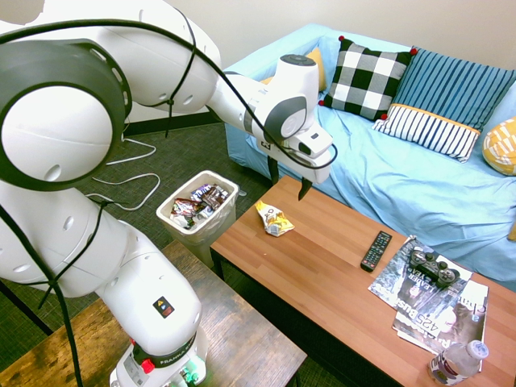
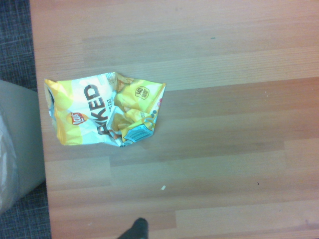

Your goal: Throw the chip bag in the trash bin

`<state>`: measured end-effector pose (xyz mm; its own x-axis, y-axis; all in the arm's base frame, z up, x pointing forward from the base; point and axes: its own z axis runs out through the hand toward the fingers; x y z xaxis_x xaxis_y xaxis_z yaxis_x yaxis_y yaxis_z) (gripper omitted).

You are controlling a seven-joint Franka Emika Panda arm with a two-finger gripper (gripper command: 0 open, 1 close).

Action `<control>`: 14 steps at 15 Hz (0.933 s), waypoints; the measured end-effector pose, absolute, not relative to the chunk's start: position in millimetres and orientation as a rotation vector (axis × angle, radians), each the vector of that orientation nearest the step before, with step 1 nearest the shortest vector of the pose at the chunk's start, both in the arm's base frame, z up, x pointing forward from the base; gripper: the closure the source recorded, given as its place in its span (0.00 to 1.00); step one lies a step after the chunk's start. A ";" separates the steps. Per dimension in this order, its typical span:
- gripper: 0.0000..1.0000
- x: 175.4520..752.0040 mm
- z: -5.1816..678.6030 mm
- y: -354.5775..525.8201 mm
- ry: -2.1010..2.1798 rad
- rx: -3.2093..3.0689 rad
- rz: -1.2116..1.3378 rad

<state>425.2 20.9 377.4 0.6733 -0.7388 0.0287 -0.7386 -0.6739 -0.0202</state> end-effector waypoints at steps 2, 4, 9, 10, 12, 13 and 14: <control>0.00 428.1 376.2 21.2 1.270 -2.852 -0.063; 0.00 434.6 364.3 23.3 1.272 -2.841 -0.053; 0.00 467.1 311.2 64.6 1.242 -2.853 0.036; 0.00 474.8 299.4 74.9 1.248 -2.856 0.068; 0.00 489.4 270.2 90.8 1.268 -2.861 0.141; 0.00 496.6 254.7 97.2 1.279 -2.862 0.174; 0.00 504.3 240.0 103.7 1.297 -2.861 0.202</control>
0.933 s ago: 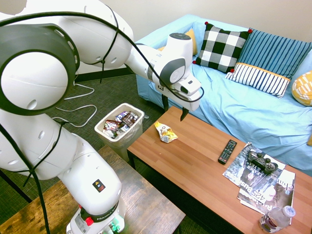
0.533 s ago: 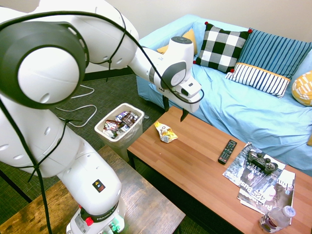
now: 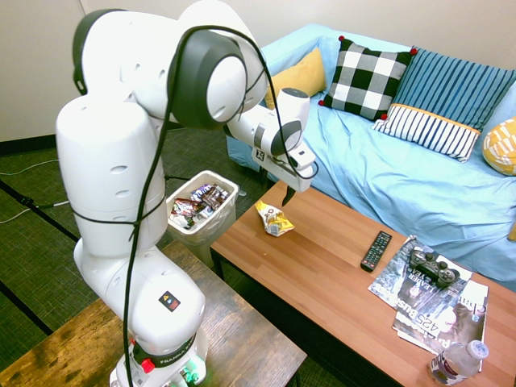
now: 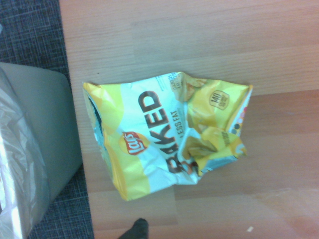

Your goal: Throw the chip bag in the trash bin

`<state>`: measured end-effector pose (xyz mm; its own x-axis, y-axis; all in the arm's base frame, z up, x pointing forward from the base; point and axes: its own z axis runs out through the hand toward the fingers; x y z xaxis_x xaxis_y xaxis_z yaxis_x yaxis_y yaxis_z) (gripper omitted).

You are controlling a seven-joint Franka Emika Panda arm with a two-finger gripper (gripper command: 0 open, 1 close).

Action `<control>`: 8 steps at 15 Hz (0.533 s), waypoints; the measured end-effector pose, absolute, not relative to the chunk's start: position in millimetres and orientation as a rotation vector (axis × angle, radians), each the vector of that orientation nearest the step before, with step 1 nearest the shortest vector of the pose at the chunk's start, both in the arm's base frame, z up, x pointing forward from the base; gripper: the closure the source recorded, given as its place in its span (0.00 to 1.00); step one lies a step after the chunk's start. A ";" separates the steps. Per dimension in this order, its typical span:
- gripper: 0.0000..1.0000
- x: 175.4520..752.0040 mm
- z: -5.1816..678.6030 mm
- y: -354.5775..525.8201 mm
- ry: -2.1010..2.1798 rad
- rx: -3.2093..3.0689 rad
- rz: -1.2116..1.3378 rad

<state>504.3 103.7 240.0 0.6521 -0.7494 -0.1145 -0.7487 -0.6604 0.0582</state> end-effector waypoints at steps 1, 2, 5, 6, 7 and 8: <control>0.00 513.0 227.6 109.1 -1.315 2.834 -0.223; 0.00 521.6 215.4 112.5 -1.341 2.815 -0.247; 0.00 543.0 182.9 113.3 -1.394 2.762 -0.312; 0.00 546.2 173.5 113.6 -1.395 2.748 -0.334; 0.00 547.4 165.1 114.6 -1.390 2.736 -0.354; 0.00 547.9 157.2 116.0 -1.387 2.724 -0.373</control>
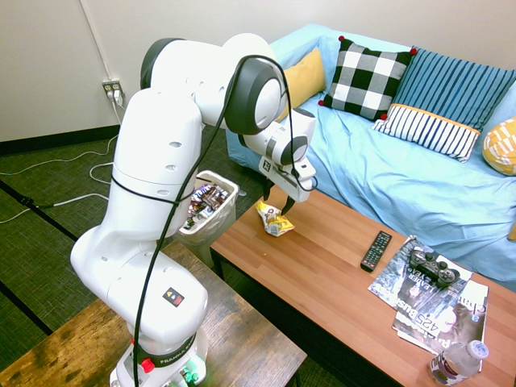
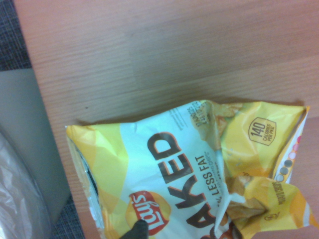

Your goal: Throw the chip bag in the trash bin

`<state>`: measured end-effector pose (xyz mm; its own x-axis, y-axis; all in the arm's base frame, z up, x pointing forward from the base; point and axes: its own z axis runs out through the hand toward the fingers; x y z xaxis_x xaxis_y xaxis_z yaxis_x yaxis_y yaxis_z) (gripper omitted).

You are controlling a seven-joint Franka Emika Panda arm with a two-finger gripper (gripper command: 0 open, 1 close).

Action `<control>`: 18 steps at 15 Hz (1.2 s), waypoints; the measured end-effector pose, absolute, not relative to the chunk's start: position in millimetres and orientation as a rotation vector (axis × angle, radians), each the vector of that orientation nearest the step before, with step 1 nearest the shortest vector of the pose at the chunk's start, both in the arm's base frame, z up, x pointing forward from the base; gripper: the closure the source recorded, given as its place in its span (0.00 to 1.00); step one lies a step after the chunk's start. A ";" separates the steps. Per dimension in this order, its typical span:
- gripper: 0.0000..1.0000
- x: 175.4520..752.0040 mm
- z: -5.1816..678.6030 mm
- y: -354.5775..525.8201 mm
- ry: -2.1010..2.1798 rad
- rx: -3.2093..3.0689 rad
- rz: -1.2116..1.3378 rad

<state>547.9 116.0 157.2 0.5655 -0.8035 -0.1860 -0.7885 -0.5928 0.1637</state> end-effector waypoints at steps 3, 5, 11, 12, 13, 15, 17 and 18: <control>0.00 552.5 141.1 117.2 -1.381 2.697 -0.409; 0.00 557.5 133.1 116.7 -1.382 2.686 -0.425; 1.00 571.9 111.8 114.2 -1.377 2.665 -0.463; 1.00 573.4 112.3 114.3 -1.376 2.667 -0.462; 1.00 575.5 113.7 114.0 -1.378 2.670 -0.459; 1.00 579.7 116.8 112.0 -1.388 2.678 -0.458; 1.00 581.1 118.0 111.4 -1.387 2.683 -0.460; 1.00 581.6 118.7 111.6 -1.383 2.684 -0.465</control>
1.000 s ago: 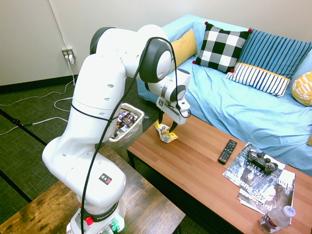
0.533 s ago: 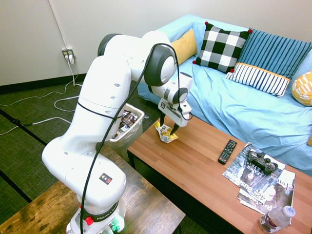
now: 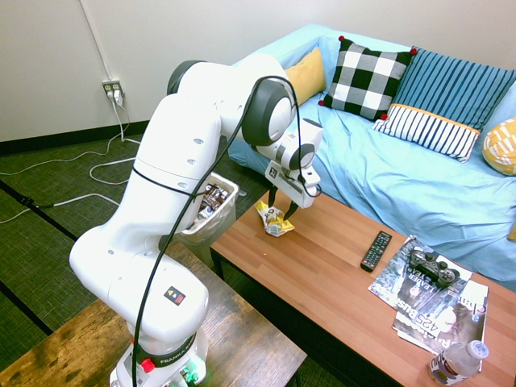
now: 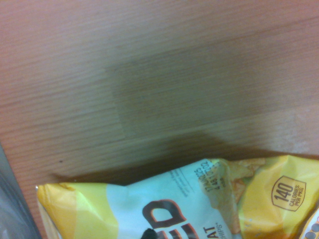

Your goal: Throw the chip bag in the trash bin

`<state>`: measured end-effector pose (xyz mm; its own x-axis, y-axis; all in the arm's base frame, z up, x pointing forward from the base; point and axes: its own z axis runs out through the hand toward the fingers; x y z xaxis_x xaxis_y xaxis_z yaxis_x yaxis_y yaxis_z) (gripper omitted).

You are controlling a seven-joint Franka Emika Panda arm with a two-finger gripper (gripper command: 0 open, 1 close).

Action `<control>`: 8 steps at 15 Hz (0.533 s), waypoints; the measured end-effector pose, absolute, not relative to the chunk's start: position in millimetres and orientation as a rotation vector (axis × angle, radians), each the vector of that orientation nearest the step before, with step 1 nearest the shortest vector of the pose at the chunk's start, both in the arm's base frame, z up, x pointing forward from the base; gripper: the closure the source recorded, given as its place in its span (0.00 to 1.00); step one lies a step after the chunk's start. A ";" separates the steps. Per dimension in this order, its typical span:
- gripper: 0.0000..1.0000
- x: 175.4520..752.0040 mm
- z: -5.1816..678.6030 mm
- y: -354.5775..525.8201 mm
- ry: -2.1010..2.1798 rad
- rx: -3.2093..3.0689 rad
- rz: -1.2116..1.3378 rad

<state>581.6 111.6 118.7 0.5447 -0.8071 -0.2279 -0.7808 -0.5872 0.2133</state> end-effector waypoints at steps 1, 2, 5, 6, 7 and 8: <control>1.00 582.0 119.4 111.9 -1.378 2.686 -0.473; 1.00 581.8 119.8 112.1 -1.374 2.686 -0.486; 1.00 579.6 118.6 112.7 -1.356 2.683 -0.524; 1.00 578.5 116.5 113.1 -1.350 2.678 -0.538; 1.00 578.2 113.8 114.0 -1.347 2.677 -0.546; 1.00 578.2 111.1 114.8 -1.344 2.677 -0.552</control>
<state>578.2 114.8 111.1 0.5459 -0.7912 -0.2757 -0.7565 -0.6068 0.2438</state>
